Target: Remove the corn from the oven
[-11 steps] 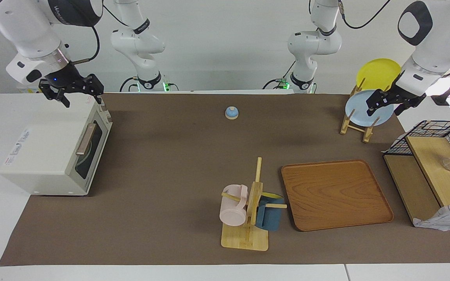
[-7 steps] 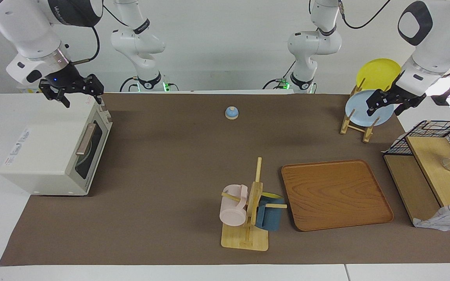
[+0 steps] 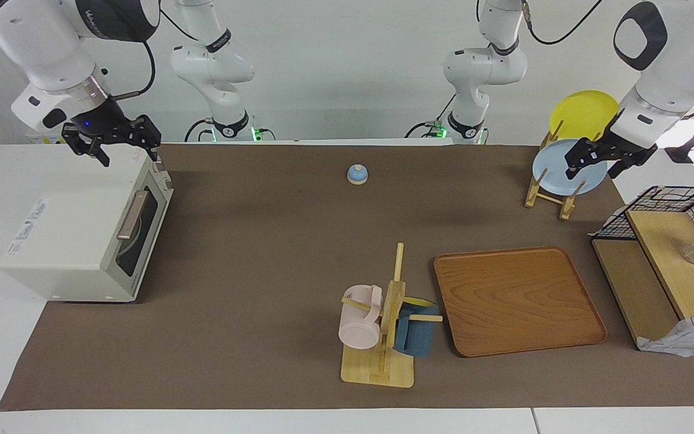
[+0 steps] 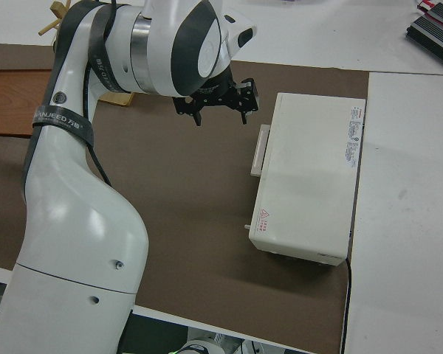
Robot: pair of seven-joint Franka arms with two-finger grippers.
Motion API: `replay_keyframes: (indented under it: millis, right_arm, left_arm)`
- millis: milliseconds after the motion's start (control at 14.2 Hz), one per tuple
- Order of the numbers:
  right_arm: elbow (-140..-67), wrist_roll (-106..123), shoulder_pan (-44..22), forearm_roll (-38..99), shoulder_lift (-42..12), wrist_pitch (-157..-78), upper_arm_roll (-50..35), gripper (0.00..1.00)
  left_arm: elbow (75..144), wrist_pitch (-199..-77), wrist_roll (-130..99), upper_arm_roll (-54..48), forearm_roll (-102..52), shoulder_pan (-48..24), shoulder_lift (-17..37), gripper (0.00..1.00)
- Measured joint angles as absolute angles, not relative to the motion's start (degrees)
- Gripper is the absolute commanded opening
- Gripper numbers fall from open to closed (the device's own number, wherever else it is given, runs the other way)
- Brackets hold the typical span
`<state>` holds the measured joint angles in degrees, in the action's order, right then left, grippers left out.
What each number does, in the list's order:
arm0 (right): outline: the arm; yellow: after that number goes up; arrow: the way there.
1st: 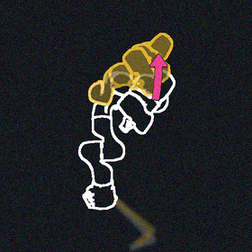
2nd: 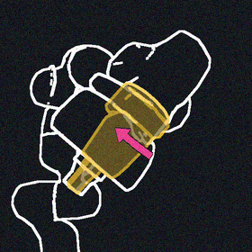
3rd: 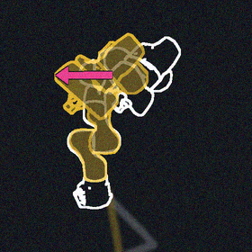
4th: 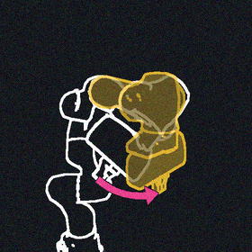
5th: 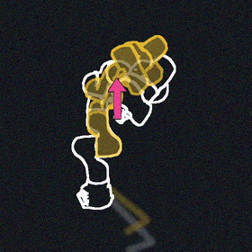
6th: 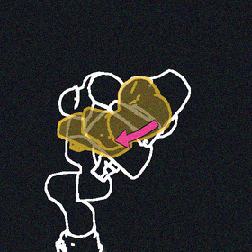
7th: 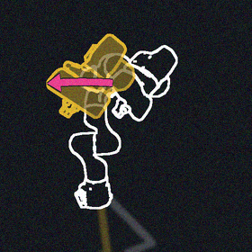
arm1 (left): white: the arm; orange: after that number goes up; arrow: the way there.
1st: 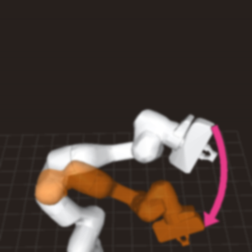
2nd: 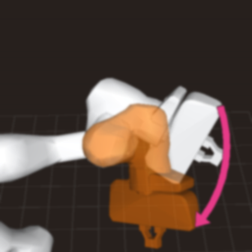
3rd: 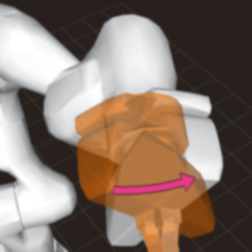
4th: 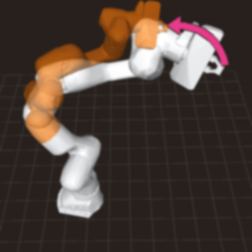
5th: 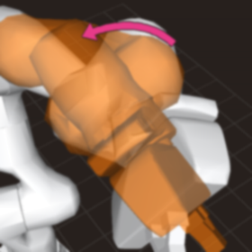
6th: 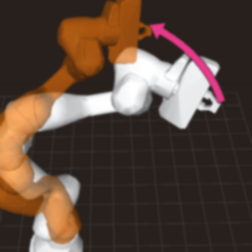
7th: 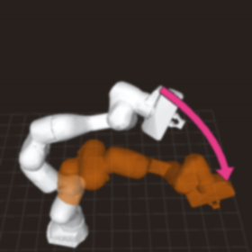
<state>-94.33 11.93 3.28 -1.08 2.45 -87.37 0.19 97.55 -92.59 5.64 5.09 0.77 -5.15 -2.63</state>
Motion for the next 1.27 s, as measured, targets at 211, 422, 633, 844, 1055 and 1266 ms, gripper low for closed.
replay_keyframes:
  millis: [211,422,633,844,1055,1266]
  right_arm:
    - [-99.7,12.7,3.2,-1.2,2.2,-94.7,-0.1,0.00]
    - [-104.1,12.9,3.4,-4.1,1.0,-98.3,0.0,0.00]
    - [-107.1,13.0,4.1,-6.2,0.6,-100.9,0.2,0.00]
    - [-109.0,13.7,5.3,-6.3,0.6,-103.0,0.4,0.00]
    - [-109.7,15.9,5.9,-6.7,0.6,-103.6,0.5,0.00]
    - [-110.8,18.9,6.9,-7.2,0.6,-105.3,0.5,0.00]
  left_arm:
    - [97.5,-92.6,5.6,5.1,0.8,-5.1,-2.6,1.00]
    - [97.5,-92.6,5.6,5.1,0.8,-5.1,-2.6,1.00]
    - [97.5,-92.6,5.6,5.1,0.8,-5.1,-2.6,1.00]
    - [97.5,-92.6,5.6,5.1,0.8,-5.1,-2.6,1.00]
    - [97.5,-92.6,5.6,5.1,0.8,-5.1,-2.6,1.00]
    - [97.5,-92.6,5.6,5.1,0.8,-5.1,-2.6,1.00]
